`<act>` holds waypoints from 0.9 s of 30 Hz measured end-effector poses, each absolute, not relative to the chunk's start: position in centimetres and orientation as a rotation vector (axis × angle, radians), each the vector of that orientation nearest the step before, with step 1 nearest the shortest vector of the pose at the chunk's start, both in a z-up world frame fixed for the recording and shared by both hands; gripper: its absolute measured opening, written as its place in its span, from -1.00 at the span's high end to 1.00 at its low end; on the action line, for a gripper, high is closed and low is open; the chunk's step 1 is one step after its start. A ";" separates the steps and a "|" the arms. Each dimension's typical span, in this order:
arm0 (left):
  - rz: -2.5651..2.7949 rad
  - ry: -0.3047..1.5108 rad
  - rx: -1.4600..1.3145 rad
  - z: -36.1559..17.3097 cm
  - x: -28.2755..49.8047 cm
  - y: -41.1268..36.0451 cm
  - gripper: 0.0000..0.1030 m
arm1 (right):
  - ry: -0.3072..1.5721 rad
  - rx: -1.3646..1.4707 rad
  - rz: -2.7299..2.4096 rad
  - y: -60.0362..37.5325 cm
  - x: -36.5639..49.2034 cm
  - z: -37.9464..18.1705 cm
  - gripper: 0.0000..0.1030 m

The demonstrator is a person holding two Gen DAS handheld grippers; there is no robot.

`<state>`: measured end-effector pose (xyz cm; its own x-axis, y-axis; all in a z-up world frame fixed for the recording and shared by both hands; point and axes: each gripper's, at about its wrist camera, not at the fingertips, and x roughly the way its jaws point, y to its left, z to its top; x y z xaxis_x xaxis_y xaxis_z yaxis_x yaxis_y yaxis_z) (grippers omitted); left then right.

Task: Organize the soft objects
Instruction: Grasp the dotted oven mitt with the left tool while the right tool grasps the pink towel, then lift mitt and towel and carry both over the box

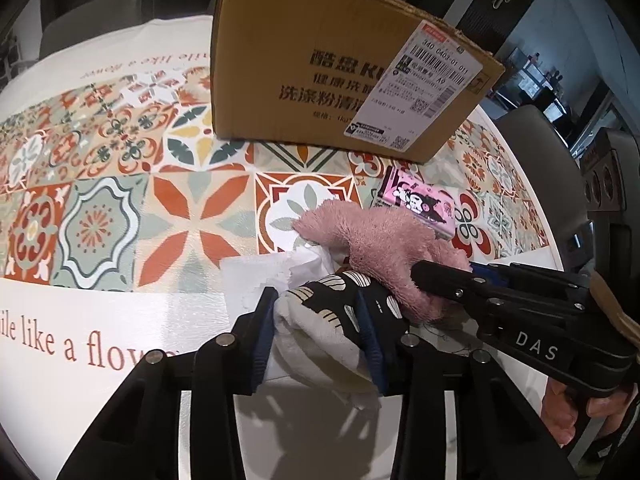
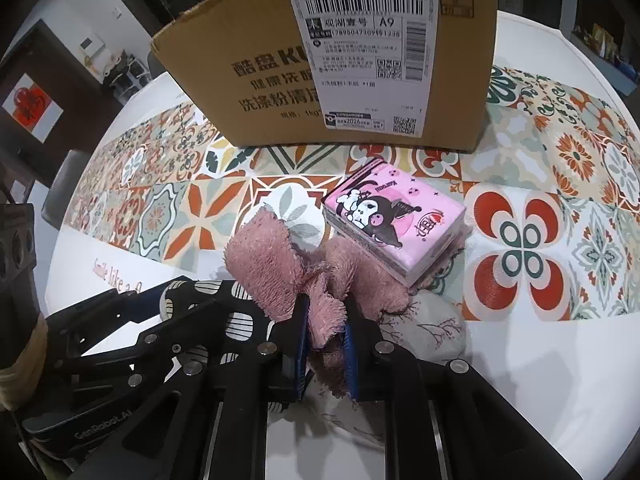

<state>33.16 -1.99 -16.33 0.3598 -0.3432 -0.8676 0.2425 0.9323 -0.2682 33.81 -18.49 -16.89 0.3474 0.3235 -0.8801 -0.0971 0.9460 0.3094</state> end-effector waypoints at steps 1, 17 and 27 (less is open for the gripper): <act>-0.375 1.132 -0.097 -16.0 33.0 -2.0 0.28 | 1.184 0.220 0.276 -18.5 33.7 -16.7 0.69; -0.334 0.966 -0.012 -11.1 30.7 -1.6 0.32 | 1.094 0.248 0.279 -18.9 31.6 -12.8 0.69; -0.280 0.856 0.031 -8.3 29.9 -1.3 0.33 | 1.009 0.240 0.271 -18.8 30.7 -9.7 0.69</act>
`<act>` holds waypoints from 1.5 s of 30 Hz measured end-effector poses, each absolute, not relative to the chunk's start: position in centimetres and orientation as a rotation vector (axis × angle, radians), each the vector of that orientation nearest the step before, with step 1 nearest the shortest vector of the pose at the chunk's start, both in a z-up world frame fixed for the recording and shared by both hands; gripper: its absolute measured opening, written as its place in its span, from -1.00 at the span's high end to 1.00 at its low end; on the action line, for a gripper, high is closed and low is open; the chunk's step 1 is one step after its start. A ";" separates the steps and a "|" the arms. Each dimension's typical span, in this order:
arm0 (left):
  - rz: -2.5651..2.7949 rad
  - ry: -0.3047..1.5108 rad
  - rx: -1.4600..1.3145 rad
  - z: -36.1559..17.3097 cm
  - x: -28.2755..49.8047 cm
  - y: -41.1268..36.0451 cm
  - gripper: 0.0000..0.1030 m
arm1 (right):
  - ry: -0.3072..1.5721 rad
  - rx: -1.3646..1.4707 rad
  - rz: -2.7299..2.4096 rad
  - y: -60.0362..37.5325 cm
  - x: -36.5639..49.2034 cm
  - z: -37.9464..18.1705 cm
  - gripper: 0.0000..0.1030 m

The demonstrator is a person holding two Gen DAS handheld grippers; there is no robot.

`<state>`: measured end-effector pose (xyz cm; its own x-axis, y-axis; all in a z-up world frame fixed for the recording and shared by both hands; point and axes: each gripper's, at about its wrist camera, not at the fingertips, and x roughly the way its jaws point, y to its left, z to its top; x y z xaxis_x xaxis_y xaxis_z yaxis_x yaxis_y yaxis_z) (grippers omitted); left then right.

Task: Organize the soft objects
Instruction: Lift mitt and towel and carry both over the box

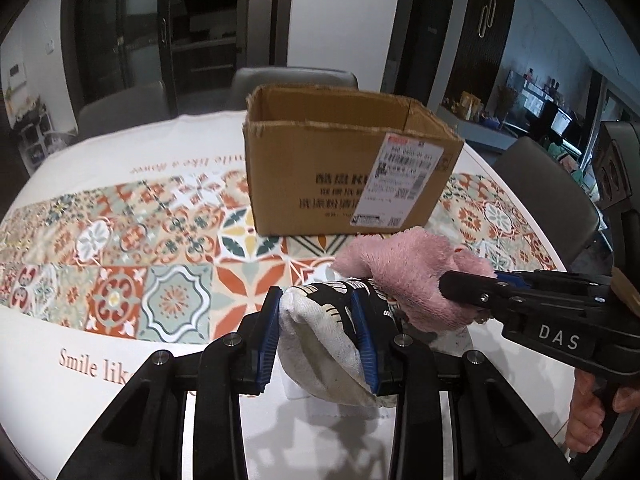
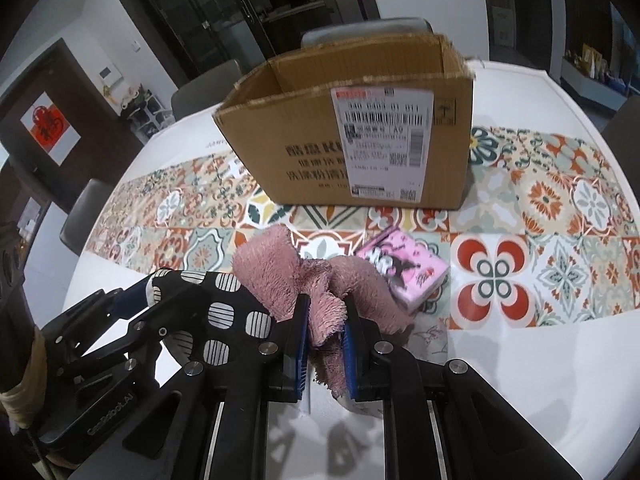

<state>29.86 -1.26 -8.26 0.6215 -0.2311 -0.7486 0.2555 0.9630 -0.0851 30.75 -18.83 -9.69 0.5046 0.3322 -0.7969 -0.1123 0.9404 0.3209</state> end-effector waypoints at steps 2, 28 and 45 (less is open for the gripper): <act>-0.261 0.836 0.032 -7.7 29.7 -1.1 0.33 | 0.992 0.236 0.272 -18.7 30.6 -9.1 0.69; -0.197 0.536 0.082 0.3 29.4 -1.3 0.33 | 0.732 0.231 0.221 -19.5 29.7 -1.0 0.69; -0.197 0.400 0.077 4.4 32.1 -1.5 0.34 | 0.570 0.207 0.205 -20.1 31.2 3.9 0.69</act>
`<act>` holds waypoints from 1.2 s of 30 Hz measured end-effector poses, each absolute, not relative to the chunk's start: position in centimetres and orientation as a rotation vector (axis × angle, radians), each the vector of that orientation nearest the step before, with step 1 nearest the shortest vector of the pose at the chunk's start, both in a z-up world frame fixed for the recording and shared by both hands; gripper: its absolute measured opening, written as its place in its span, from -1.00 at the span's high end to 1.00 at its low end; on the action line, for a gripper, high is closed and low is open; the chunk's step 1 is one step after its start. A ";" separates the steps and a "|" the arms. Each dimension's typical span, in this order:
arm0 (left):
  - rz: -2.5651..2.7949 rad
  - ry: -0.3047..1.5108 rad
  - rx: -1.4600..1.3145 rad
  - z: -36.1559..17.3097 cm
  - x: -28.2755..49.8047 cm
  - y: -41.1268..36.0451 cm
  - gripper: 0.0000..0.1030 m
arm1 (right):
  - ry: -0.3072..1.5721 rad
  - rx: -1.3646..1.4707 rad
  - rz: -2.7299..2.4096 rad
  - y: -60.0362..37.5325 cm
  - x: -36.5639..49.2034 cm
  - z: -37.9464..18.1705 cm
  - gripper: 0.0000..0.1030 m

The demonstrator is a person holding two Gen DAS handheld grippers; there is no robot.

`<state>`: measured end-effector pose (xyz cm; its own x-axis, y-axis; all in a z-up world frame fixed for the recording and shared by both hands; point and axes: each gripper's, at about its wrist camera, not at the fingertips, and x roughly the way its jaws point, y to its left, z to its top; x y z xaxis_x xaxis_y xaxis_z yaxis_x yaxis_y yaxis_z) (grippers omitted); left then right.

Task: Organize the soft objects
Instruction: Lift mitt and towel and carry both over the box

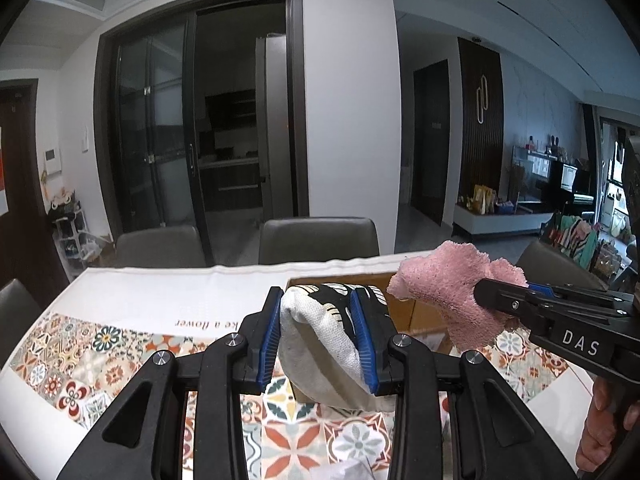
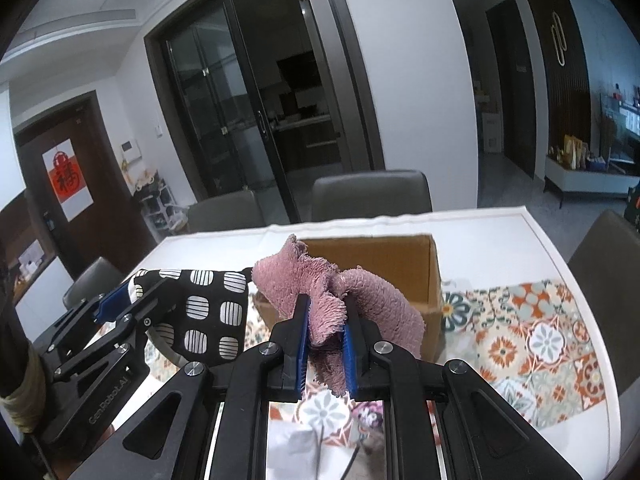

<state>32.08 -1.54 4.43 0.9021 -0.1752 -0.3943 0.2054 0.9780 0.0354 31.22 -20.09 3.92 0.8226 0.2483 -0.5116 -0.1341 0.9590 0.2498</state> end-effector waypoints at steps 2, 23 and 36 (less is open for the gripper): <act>-0.198 0.392 0.078 4.7 32.5 -1.7 0.35 | 0.555 0.204 0.204 -20.1 31.5 4.4 0.69; -0.248 0.369 0.086 5.1 40.3 -3.7 0.49 | 0.542 0.210 0.196 -21.2 37.3 4.5 0.69; -0.274 0.457 0.087 2.1 46.5 -4.8 0.49 | 0.619 0.195 0.189 -21.6 42.4 2.1 0.69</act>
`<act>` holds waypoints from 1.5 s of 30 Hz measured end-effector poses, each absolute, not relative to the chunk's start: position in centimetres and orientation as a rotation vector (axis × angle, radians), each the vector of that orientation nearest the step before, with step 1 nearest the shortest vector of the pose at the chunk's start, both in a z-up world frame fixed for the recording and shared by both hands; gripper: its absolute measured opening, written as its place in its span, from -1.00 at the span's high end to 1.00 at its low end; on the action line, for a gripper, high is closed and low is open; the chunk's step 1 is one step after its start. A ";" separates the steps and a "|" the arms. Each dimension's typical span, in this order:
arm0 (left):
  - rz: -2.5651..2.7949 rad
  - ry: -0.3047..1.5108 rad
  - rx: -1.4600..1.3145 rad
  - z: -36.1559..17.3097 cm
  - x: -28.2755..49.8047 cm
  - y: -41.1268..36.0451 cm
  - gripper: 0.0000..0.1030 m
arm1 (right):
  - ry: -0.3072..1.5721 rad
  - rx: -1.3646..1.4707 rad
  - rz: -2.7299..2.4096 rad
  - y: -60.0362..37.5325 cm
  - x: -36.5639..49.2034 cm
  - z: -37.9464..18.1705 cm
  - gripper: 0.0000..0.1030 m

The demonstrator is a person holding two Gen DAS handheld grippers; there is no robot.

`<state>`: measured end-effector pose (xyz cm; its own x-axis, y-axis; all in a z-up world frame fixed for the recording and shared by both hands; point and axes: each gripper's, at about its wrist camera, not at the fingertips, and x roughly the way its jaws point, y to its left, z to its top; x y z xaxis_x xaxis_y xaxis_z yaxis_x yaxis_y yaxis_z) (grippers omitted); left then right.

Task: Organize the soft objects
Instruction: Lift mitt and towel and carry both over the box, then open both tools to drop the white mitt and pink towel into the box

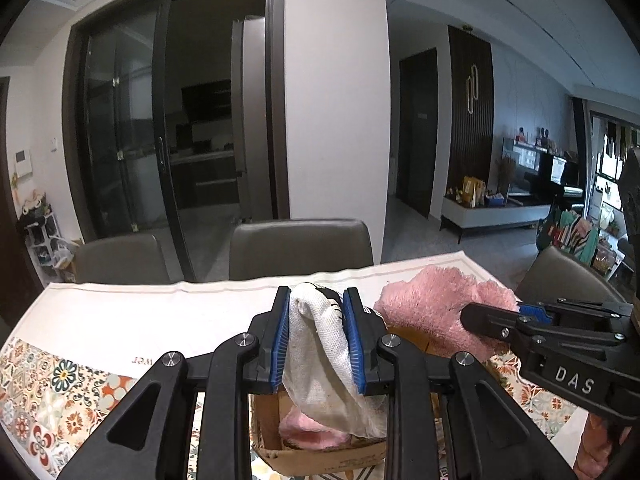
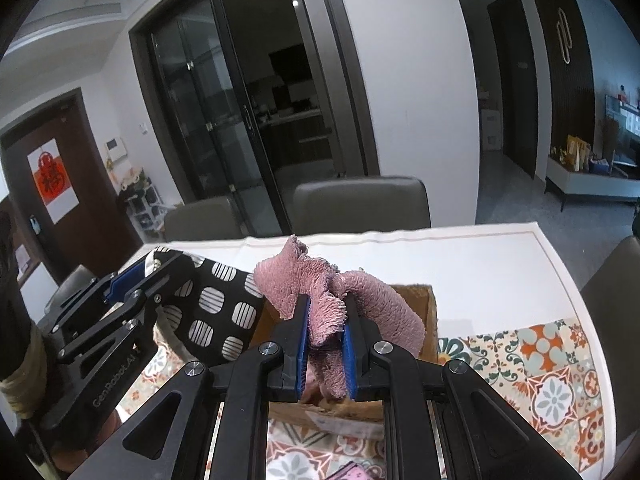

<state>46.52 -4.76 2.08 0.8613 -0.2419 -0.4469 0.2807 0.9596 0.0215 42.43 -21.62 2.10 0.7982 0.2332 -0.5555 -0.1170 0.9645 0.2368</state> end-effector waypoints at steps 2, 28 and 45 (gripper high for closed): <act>-0.276 0.477 0.090 1.3 47.4 -5.0 0.49 | 0.649 0.195 0.193 -21.6 43.3 1.2 0.69; -0.309 0.700 0.144 -4.5 50.9 -6.5 0.17 | 0.896 0.160 0.180 -21.8 48.9 -7.1 0.42; -0.222 0.608 0.155 -0.4 45.4 -4.6 -0.14 | 0.820 0.168 0.165 -21.1 45.0 -3.1 0.24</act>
<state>45.40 -4.58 -0.43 0.7983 -0.1607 -0.5804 0.2515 0.9647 0.0788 45.01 -21.09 -3.13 0.6710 0.2106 -0.7110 -0.0810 0.9739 0.2120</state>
